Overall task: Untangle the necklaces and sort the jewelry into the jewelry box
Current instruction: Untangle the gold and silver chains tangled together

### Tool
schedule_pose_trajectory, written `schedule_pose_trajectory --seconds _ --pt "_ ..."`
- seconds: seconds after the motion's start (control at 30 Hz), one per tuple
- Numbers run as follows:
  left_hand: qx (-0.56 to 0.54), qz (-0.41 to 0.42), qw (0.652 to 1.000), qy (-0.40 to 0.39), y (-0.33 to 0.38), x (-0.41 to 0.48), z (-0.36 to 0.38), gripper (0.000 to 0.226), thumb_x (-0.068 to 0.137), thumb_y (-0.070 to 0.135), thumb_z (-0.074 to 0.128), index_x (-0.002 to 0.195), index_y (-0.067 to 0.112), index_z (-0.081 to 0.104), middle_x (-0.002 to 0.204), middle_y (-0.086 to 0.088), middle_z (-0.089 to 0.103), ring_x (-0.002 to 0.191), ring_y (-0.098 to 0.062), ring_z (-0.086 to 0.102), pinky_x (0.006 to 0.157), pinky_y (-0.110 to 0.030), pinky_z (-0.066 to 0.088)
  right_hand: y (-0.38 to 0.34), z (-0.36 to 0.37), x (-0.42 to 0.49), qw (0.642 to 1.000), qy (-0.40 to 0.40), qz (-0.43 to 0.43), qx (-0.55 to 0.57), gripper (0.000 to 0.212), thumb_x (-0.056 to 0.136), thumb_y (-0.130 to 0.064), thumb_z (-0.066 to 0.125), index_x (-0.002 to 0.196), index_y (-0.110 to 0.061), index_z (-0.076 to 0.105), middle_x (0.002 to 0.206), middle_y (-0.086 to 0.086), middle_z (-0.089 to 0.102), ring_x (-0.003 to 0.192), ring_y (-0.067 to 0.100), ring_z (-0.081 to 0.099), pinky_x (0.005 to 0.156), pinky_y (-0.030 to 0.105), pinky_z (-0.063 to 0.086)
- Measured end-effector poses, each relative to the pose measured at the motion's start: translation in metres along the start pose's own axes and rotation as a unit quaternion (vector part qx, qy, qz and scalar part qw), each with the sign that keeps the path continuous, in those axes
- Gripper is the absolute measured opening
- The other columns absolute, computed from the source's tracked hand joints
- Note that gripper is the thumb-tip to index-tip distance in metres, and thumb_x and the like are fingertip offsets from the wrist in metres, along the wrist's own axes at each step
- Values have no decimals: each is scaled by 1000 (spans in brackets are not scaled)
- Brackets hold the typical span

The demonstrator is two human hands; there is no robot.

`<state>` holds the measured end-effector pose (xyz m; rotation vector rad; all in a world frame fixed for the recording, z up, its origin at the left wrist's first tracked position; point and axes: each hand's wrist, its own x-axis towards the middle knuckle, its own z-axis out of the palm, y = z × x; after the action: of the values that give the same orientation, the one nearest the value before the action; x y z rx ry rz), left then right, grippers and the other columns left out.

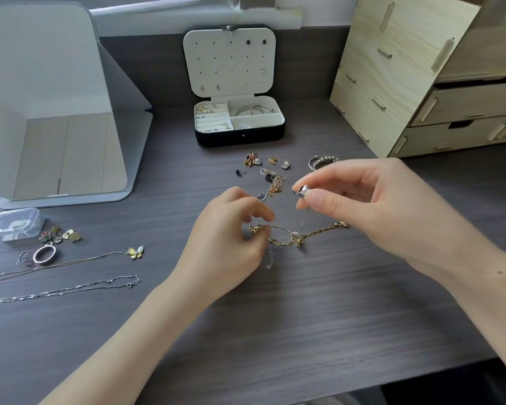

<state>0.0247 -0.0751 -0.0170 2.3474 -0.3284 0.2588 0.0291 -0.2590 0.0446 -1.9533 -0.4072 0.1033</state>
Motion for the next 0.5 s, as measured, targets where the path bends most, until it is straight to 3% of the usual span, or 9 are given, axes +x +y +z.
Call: schedule_pose_trajectory --seconds 0.1,0.17,0.3,0.43,0.5 --pt "50 121 989 -61 6 -11 4 18 81 16 57 91 16 71 98 5 64 88 -8 55 78 -14 40 0 -6 -11 999 12 12 30 19 73 -31 64 88 -22 71 79 -7 74 77 2 67 65 8 46" --pt "75 155 979 -113 5 -19 8 26 87 21 51 100 13 71 107 2 67 98 -11 58 86 -17 41 4 -10 -17 998 22 23 50 23 71 -30 63 89 -19 71 79 -3 74 77 4 68 65 9 47" --pt "97 182 967 -153 -6 -27 8 36 90 26 44 108 11 70 120 1 65 116 -14 56 103 -18 34 11 -18 -30 997 17 42 60 24 71 -29 63 90 -16 71 79 -1 74 78 6 69 69 11 49" --pt "70 183 970 -145 -13 -30 -4 32 90 25 46 101 11 73 114 3 68 114 -7 56 102 -14 37 22 -22 -44 995 -18 64 71 20 69 -26 65 85 -17 73 79 2 74 80 10 70 69 12 50" --pt "67 195 968 -143 -18 -33 -10 30 90 23 47 96 11 74 110 4 69 112 -6 57 101 -17 39 28 -21 -50 994 -44 75 63 19 66 -28 67 83 -20 73 81 3 74 83 16 70 73 20 54"
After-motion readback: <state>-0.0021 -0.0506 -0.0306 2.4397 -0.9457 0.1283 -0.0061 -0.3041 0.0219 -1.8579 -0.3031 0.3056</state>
